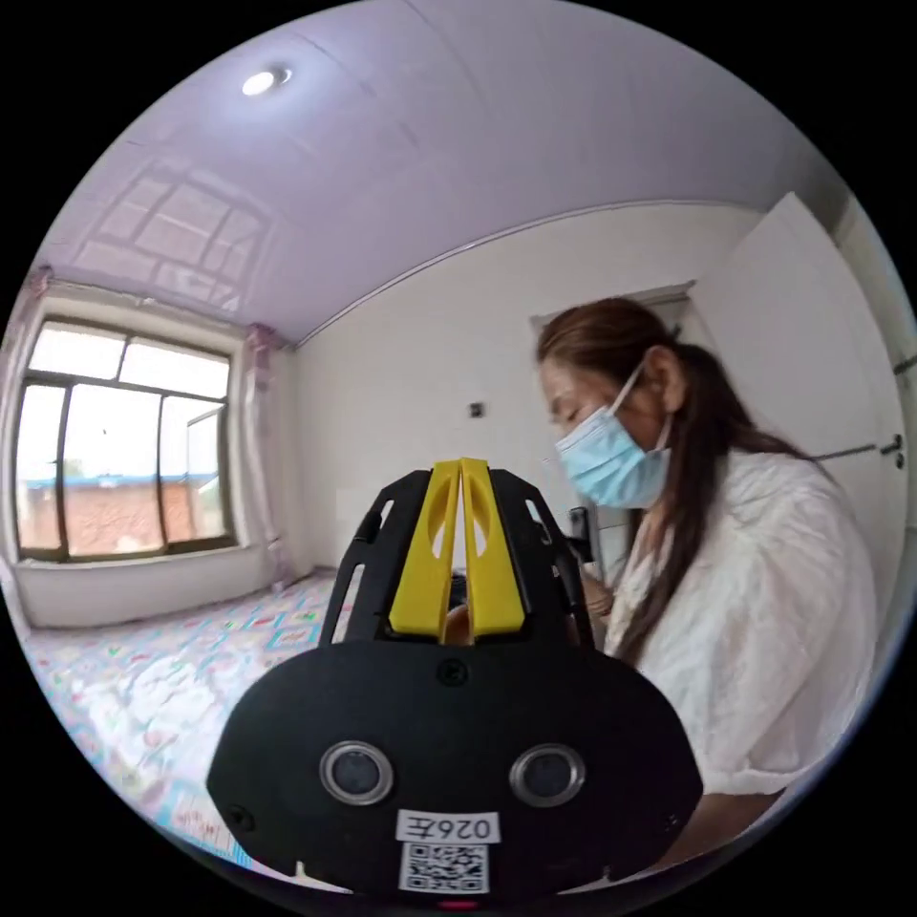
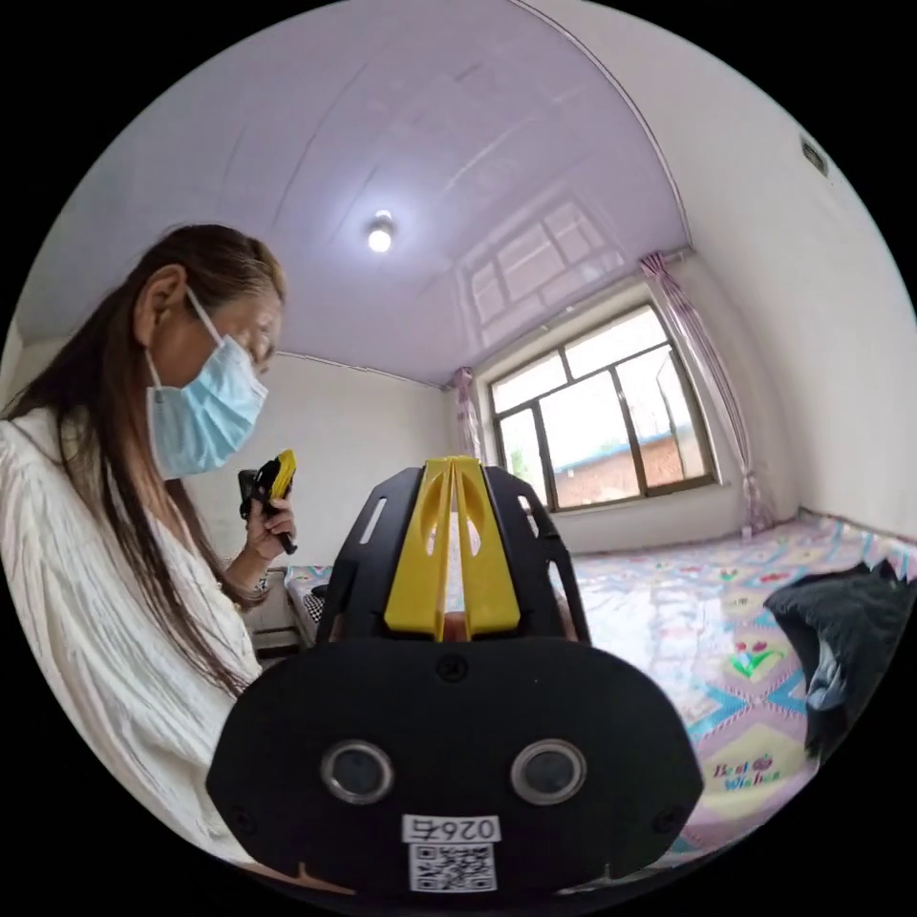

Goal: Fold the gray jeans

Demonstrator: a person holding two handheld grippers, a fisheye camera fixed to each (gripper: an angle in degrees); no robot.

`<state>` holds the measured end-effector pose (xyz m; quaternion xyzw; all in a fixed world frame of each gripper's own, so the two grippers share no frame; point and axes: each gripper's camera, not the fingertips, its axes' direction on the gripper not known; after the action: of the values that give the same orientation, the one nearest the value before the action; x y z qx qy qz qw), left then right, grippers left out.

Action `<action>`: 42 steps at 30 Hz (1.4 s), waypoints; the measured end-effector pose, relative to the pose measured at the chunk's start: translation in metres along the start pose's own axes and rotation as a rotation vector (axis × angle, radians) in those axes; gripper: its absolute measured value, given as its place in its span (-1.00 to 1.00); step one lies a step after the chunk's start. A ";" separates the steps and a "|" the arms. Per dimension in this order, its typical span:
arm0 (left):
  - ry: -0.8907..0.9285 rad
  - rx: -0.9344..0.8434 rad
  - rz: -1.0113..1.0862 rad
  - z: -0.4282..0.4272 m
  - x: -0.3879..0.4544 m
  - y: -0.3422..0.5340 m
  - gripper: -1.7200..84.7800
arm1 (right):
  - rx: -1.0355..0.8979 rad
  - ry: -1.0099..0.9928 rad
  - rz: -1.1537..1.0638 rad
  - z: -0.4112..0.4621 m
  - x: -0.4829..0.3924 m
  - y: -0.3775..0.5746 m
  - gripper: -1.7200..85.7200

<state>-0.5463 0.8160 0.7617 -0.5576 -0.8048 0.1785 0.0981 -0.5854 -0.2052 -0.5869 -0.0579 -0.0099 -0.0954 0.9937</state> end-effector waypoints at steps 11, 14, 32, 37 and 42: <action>-0.342 -0.469 -0.608 0.057 -0.206 0.124 -0.58 | -0.461 0.026 0.463 0.139 0.202 0.154 -0.81; -0.372 -0.659 -0.760 0.077 -0.280 0.177 -0.58 | -0.605 0.017 0.573 0.192 0.270 0.218 -0.73; 0.109 -1.013 -1.208 0.184 -0.602 0.314 -0.47 | -0.972 -0.066 0.971 0.357 0.574 0.539 -0.51; 0.171 -0.991 -1.263 0.203 -0.633 0.302 -0.47 | -0.987 -0.156 1.043 0.346 0.616 0.595 -0.53; 0.174 -0.985 -1.309 0.217 -0.650 0.290 -0.51 | -1.012 -0.245 1.071 0.340 0.646 0.642 -0.63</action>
<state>-0.1397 0.2625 0.4746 0.0333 -0.9427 -0.3319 -0.0116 0.1682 0.3388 -0.3022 -0.5154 -0.0458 0.4157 0.7480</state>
